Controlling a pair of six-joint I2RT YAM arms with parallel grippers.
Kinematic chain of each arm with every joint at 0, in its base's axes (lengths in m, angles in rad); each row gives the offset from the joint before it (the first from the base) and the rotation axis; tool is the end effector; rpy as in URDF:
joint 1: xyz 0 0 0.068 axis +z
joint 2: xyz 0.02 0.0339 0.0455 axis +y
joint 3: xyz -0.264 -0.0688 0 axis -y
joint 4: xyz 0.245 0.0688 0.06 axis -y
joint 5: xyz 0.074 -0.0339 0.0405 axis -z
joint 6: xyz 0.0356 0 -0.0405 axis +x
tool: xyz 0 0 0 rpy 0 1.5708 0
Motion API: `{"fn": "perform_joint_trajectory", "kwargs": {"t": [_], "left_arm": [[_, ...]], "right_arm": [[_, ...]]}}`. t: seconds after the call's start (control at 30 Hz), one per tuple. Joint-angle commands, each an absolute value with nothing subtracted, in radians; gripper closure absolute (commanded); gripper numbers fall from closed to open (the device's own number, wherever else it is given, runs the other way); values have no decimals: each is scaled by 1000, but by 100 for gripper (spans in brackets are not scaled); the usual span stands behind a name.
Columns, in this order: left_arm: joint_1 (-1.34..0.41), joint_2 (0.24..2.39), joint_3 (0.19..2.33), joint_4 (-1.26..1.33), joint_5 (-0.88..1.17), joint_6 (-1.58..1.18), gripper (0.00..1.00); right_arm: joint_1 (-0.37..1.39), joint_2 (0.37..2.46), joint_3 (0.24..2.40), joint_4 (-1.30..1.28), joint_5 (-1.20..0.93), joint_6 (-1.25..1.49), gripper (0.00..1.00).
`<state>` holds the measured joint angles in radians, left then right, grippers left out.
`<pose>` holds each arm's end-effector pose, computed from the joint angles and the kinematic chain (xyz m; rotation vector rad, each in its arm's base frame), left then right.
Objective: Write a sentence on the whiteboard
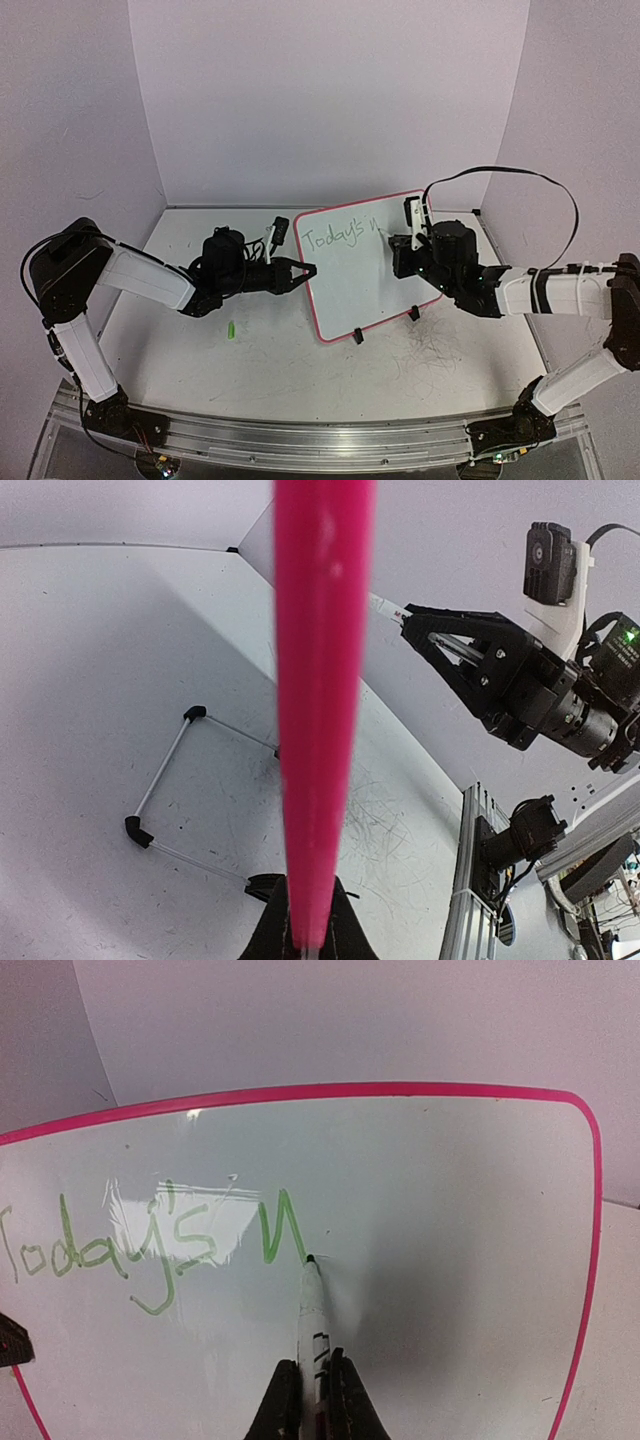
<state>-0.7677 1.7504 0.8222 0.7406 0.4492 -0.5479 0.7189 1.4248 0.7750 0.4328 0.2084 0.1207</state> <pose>0.2528 -0.2655 0.1933 0.5689 1.8598 -1.3129 0.2451 0.2047 0.2508 -0.3850 1.7606 0.4167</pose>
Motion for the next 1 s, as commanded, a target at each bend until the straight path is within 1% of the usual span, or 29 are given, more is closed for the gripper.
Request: {"fn": "perform_joint_trajectory", "kwargs": {"t": [0.0,0.4,0.73,0.97], "left_arm": [[-779,1719,818,750,460,-528,100],[-778,1714,809,750,455,-526,100],[-778,1715,807,750,447,-523,100],[-777,1709,805,750,443,-520,100]], "right_arm": [[719,1456,837,462,253,114,100],[719,1492,876,466,280,96,100],[717,1355,792,454,215,101,100],[709,1375,778,458,170,99,100]]}}
